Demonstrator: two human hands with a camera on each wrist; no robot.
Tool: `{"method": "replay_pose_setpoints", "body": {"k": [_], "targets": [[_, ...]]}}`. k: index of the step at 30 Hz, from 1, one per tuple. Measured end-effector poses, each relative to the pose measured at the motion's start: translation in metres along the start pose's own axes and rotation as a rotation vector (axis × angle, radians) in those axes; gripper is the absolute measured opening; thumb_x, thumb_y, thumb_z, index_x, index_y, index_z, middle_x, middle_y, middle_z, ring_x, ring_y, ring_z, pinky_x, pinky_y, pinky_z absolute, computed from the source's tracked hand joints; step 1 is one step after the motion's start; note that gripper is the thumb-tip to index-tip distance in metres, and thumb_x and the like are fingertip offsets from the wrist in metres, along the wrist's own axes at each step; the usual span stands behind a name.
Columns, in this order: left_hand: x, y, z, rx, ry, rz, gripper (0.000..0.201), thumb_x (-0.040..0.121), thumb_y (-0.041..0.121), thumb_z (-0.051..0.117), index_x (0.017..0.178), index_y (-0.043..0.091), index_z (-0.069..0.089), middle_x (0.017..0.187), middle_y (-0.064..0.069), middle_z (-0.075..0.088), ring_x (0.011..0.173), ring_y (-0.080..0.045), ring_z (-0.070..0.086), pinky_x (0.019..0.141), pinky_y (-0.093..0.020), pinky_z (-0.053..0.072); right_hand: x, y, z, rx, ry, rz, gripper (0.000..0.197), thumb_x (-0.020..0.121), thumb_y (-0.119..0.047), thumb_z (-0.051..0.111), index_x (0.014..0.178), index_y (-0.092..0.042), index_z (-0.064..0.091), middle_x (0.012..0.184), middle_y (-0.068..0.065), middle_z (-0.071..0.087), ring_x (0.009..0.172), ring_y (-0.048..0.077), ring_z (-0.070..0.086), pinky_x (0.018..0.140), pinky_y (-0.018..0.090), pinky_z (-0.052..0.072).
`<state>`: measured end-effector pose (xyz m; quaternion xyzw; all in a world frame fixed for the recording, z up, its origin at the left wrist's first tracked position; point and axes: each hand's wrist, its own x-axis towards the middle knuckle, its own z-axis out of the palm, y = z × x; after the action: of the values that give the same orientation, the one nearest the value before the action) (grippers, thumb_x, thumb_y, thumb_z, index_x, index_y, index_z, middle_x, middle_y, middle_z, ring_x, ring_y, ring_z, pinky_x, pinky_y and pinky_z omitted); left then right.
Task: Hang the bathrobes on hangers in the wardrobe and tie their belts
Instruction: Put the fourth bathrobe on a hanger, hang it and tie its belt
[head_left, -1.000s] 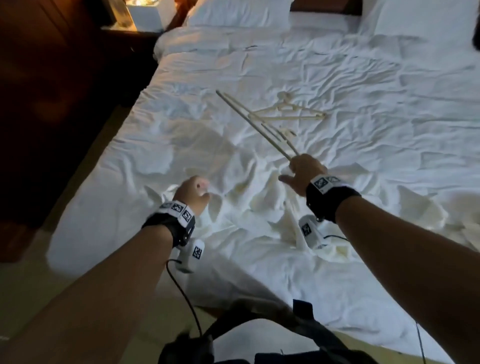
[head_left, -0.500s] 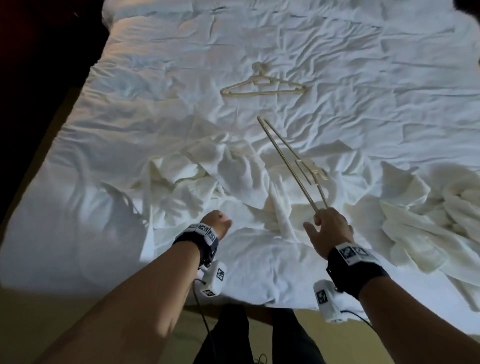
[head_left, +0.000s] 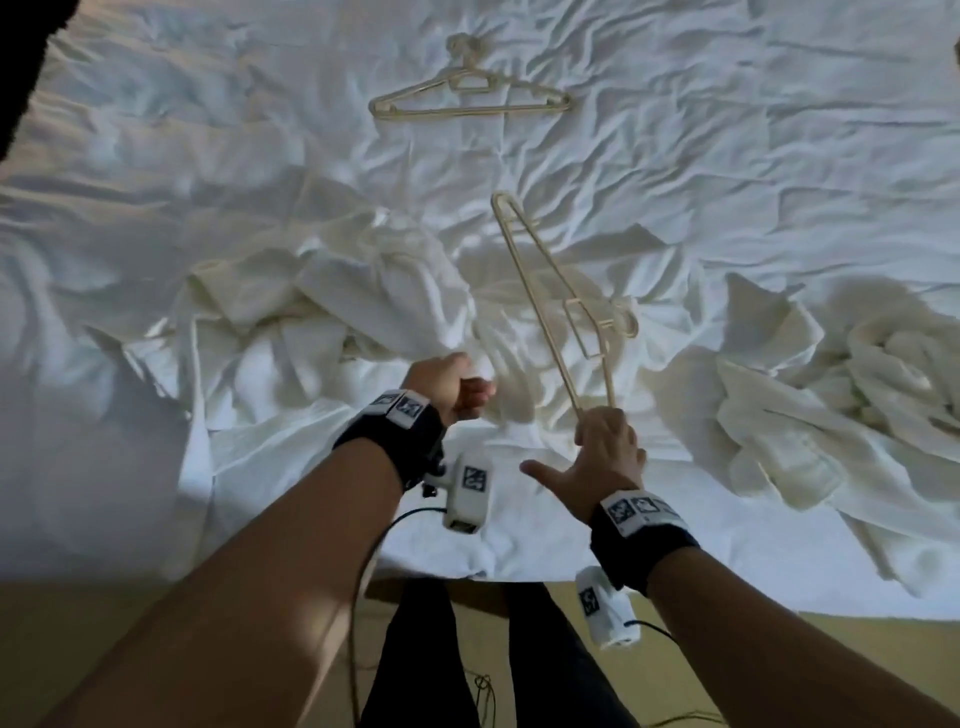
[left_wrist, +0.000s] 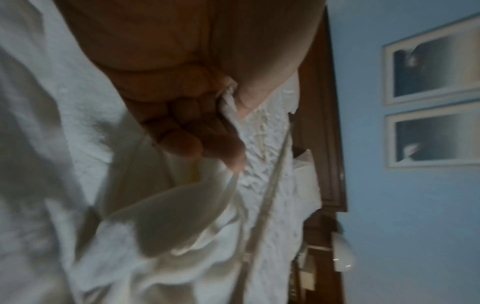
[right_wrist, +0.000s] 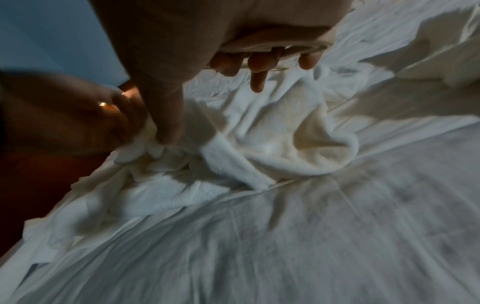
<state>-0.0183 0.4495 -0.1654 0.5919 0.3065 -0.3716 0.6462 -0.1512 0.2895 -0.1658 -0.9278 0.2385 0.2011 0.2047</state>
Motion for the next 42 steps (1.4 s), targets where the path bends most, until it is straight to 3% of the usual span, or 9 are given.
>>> {"method": "replay_pose_setpoints", "body": {"k": [6, 10, 18, 21, 23, 26, 34, 39, 42], "targets": [[-0.09, 0.058, 0.01, -0.121, -0.363, 0.208, 0.031, 0.099, 0.021, 0.038, 0.089, 0.001, 0.06, 0.081, -0.022, 0.07, 0.048, -0.017, 0.049, 0.05, -0.026, 0.038, 0.013, -0.017, -0.019, 0.024, -0.003, 0.059, 0.075, 0.066, -0.074, 0.064, 0.117, -0.021, 0.05, 0.124, -0.003, 0.044, 0.117, 0.023, 0.042, 0.098, 0.043, 0.036], [-0.139, 0.13, 0.006, -0.251, -0.443, 0.361, 0.034, 0.089, 0.03, 0.043, 0.075, 0.008, 0.066, 0.073, -0.013, 0.07, 0.05, -0.013, 0.05, 0.056, -0.025, 0.039, 0.054, -0.025, -0.083, 0.126, 0.138, 0.116, 0.025, 0.09, -0.039, 0.055, 0.1, -0.018, 0.062, 0.111, 0.009, 0.067, 0.106, 0.034, 0.059, 0.087, 0.04, 0.047], [-0.114, 0.248, -0.063, 0.18, 0.138, 0.771, 0.045, 0.097, 0.05, 0.042, 0.107, 0.01, 0.061, 0.114, -0.01, 0.068, 0.078, -0.013, 0.065, 0.055, -0.026, 0.051, 0.103, -0.092, -0.206, 0.239, 0.428, -0.004, 0.025, 0.086, -0.042, 0.06, 0.076, -0.019, 0.055, 0.083, 0.005, 0.06, 0.087, 0.034, 0.06, 0.076, 0.038, 0.049], [-0.072, 0.238, -0.086, 0.727, 0.375, 0.656, 0.066, 0.095, 0.055, 0.04, 0.148, 0.017, 0.028, 0.147, -0.017, 0.041, 0.122, -0.037, 0.052, 0.099, -0.047, 0.045, 0.098, -0.121, -0.192, 0.244, 0.392, -0.063, 0.031, 0.084, -0.05, 0.062, 0.077, -0.02, 0.058, 0.087, 0.003, 0.063, 0.091, 0.03, 0.06, 0.08, 0.036, 0.049], [-0.055, 0.216, -0.098, 0.957, 0.409, 0.496, 0.072, 0.097, 0.047, 0.044, 0.153, 0.026, 0.005, 0.156, -0.011, 0.025, 0.135, -0.036, 0.037, 0.109, -0.039, 0.031, 0.097, -0.131, -0.167, 0.218, 0.304, -0.079, 0.03, 0.084, -0.051, 0.062, 0.081, -0.021, 0.06, 0.095, 0.004, 0.065, 0.098, 0.029, 0.059, 0.084, 0.035, 0.048], [-0.023, 0.179, -0.115, 1.173, 0.291, 0.344, 0.065, 0.097, 0.037, 0.05, 0.151, 0.018, 0.02, 0.157, -0.008, 0.023, 0.142, -0.028, 0.027, 0.113, -0.032, 0.023, 0.103, -0.137, -0.124, 0.144, 0.156, -0.082, 0.03, 0.086, -0.052, 0.059, 0.087, -0.022, 0.058, 0.104, 0.002, 0.063, 0.105, 0.027, 0.056, 0.089, 0.036, 0.043], [0.052, 0.139, -0.123, 1.302, 0.154, 0.224, 0.041, 0.092, 0.035, 0.053, 0.127, 0.014, 0.056, 0.136, -0.003, 0.054, 0.124, -0.021, 0.049, 0.102, -0.03, 0.035, 0.135, -0.123, -0.062, 0.054, 0.045, -0.012, 0.026, 0.088, -0.048, 0.055, 0.084, -0.024, 0.046, 0.097, -0.007, 0.049, 0.103, 0.02, 0.049, 0.089, 0.037, 0.038], [0.103, 0.138, -0.095, 1.164, 0.177, 0.049, 0.081, 0.073, 0.069, 0.057, 0.131, 0.013, 0.049, 0.12, -0.008, 0.065, 0.108, -0.026, 0.063, 0.097, -0.039, 0.048, 0.151, -0.107, -0.057, 0.062, 0.074, 0.043, 0.026, 0.087, -0.048, 0.057, 0.083, -0.025, 0.046, 0.095, -0.009, 0.047, 0.093, 0.016, 0.043, 0.085, 0.036, 0.035], [0.131, 0.142, -0.076, 1.118, 0.187, -0.019, 0.088, 0.063, 0.083, 0.052, 0.099, 0.005, 0.066, 0.081, -0.008, 0.074, 0.071, -0.025, 0.073, 0.077, -0.04, 0.058, 0.156, -0.091, -0.058, 0.075, 0.099, 0.094, 0.025, 0.086, -0.046, 0.058, 0.083, -0.024, 0.047, 0.094, -0.009, 0.048, 0.09, 0.014, 0.04, 0.083, 0.035, 0.035]]}}
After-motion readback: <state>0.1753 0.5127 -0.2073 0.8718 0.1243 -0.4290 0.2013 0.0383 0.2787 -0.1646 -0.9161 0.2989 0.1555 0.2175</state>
